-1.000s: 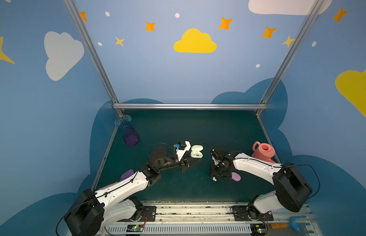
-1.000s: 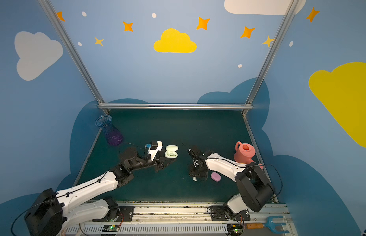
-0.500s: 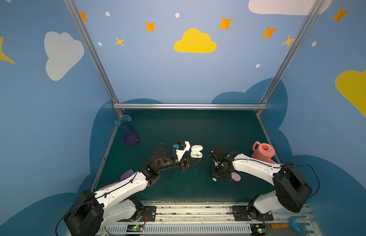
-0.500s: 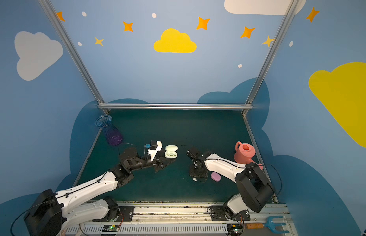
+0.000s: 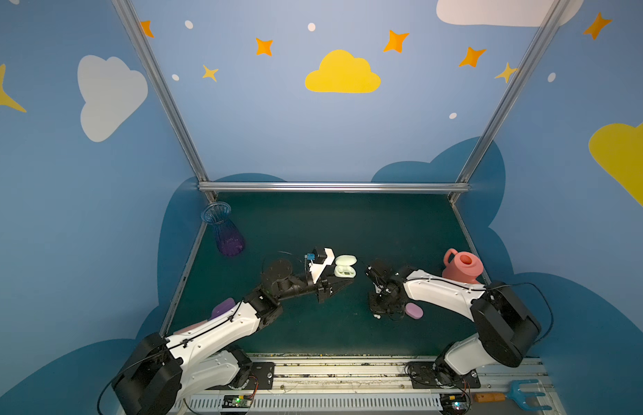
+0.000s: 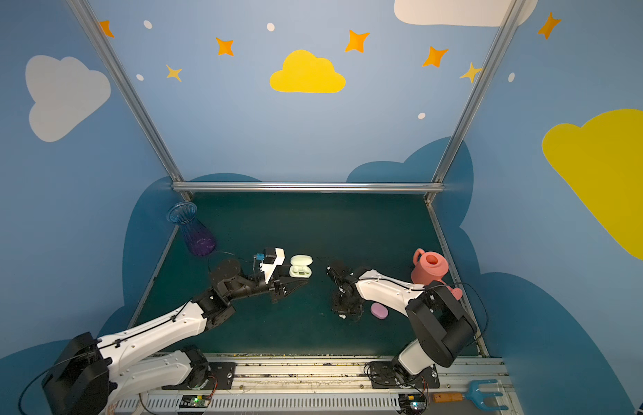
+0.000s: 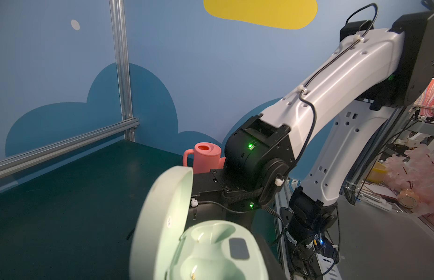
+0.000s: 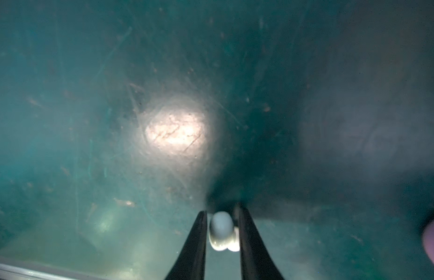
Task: Insert wireless bluetooth earbuds into charging case
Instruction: Pick up the wireless bluetooth earbud from the bottom-center of the table, then insert the wireless bluetooth earbud into the charging case.
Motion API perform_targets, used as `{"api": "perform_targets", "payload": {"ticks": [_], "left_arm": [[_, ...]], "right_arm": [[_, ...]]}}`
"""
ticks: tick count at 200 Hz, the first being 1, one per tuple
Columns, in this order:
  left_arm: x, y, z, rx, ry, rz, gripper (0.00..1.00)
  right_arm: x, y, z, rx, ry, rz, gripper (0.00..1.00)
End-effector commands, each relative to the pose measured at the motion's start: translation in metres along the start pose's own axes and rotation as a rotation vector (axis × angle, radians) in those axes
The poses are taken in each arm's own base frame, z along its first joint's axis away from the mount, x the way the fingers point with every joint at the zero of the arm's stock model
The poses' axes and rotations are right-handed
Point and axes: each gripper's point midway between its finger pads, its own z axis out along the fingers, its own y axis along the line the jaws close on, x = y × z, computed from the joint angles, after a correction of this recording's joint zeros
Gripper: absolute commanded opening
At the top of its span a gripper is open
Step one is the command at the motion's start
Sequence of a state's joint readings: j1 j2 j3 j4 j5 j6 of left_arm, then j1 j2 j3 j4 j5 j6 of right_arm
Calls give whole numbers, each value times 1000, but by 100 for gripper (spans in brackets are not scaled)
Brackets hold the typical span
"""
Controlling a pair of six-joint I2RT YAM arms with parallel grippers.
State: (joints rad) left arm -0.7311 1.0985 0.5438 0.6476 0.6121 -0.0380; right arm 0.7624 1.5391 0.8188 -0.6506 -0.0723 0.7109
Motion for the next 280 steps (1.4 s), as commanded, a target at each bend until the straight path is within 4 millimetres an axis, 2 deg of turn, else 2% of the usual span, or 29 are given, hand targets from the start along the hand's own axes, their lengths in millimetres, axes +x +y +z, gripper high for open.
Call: {"api": "perform_targets", "payload": {"ticks": [1, 43, 68, 107, 153, 167, 199, 221, 240, 280], "left_arm": [[-7, 0, -3, -7, -30, 19, 3], [-7, 0, -3, -8, -30, 19, 3], [-6, 1, -3, -10, -30, 20, 3], [-4, -1, -2, 9, -35, 20, 3], [-4, -1, 8, 56, -49, 19, 3], [-7, -1, 10, 82, -63, 21, 3], [-15, 8, 13, 127, -104, -7, 3], [-18, 13, 16, 160, -115, -21, 3], [-16, 16, 21, 184, -104, -24, 3], [-8, 14, 28, 248, -77, 16, 3]], "right_arm": [[7, -1, 9, 6, 32, 4, 20], [12, -5, 18, 27, 65, 8, 15], [11, -5, 15, 25, 55, 5, 14], [-1, 5, -12, -41, -32, -3, 12], [-22, 22, -73, -207, -178, -17, 11], [-29, 30, -99, -277, -240, -39, 12], [-37, 47, -174, -440, -405, -129, 11], [-31, 57, -222, -540, -482, -201, 11], [-24, 65, -253, -609, -520, -255, 10], [-8, 88, -294, -774, -536, -351, 10]]}}
